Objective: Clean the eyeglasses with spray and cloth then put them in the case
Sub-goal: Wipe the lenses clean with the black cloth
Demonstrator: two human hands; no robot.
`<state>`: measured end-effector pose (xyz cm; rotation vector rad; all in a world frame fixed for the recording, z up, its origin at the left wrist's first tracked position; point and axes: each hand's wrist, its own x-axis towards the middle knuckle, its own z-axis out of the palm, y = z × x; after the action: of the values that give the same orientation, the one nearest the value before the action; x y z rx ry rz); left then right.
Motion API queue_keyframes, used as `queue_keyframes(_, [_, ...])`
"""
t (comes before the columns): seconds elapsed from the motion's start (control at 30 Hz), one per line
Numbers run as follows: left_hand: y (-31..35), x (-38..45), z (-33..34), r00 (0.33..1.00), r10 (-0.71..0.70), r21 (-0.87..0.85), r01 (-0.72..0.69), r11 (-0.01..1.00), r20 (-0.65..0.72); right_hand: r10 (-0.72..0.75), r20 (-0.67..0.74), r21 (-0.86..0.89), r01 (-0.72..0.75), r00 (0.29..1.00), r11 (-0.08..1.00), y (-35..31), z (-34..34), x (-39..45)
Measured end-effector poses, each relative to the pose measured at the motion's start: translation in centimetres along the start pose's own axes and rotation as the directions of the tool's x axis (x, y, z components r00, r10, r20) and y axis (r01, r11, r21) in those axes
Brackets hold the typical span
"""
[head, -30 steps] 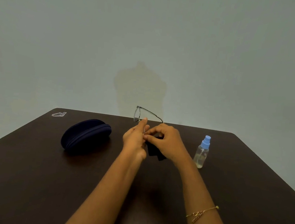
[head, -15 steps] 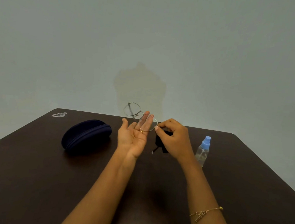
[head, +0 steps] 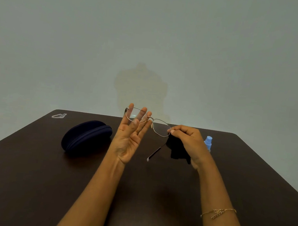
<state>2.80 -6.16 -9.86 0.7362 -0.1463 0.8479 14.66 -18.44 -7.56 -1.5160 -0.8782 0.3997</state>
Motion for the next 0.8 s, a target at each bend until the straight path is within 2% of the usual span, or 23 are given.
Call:
queue_keyframes(0.13, [-0.4, 0.0, -0.1, 1.0, -0.001, -0.029, 0.001, 1.0, -0.014, 0.083, -0.08, 0.017, -0.082, 0.993, 0.997, 0.1, -0.3, 0.4])
queue_keyframes(0.23, [-0.6, 0.1, -0.1, 1.0, 0.011, -0.048, -0.011, 0.999, -0.005, 0.125, -0.311, 0.09, -0.101, 0.942, 0.991, -0.2, -0.7, 1.0])
queue_keyframes(0.3, [-0.8, 0.1, -0.1, 1.0, 0.022, -0.037, -0.022, 0.999, 0.014, 0.004, -0.462, 0.012, 0.002, 0.887, 1.0, -0.8, -0.4, 1.2])
queue_keyframes(0.33, [-0.9, 0.1, -0.1, 1.0, 0.024, -0.032, -0.023, 0.999, 0.02, -0.094, -0.487, -0.066, 0.071, 0.868, 0.995, -1.1, 0.0, 1.2])
queue_keyframes(0.37, [-1.0, 0.0, -0.1, 0.999, 0.023, -0.027, -0.022, 0.999, 0.025, -0.188, -0.468, -0.146, 0.134, 0.864, 0.98, -1.3, 0.6, 1.2])
queue_keyframes(0.43, [-1.3, 0.0, 0.0, 0.999, 0.022, -0.006, -0.022, 1.0, 0.031, -0.316, -0.333, -0.271, 0.231, 0.888, 0.934, -1.5, 1.8, 1.0])
queue_keyframes(0.6, [-1.2, 0.2, -0.3, 0.997, 0.055, 0.034, -0.053, 0.998, -0.054, -0.381, -0.024, -0.375, 0.345, 0.924, 0.86, -0.8, 3.4, 0.6])
queue_keyframes(0.67, [-1.0, 0.3, -0.6, 0.995, 0.068, 0.02, -0.067, 0.998, -0.073, -0.376, -0.025, -0.372, 0.341, 0.926, 0.864, -0.5, 3.0, 0.7])
queue_keyframes(0.8, [-1.4, 0.3, -0.3, 0.997, 0.051, 0.019, -0.05, 0.999, -0.058, -0.341, -0.234, -0.35, 0.248, 0.911, 0.903, 0.1, 2.6, 1.1])
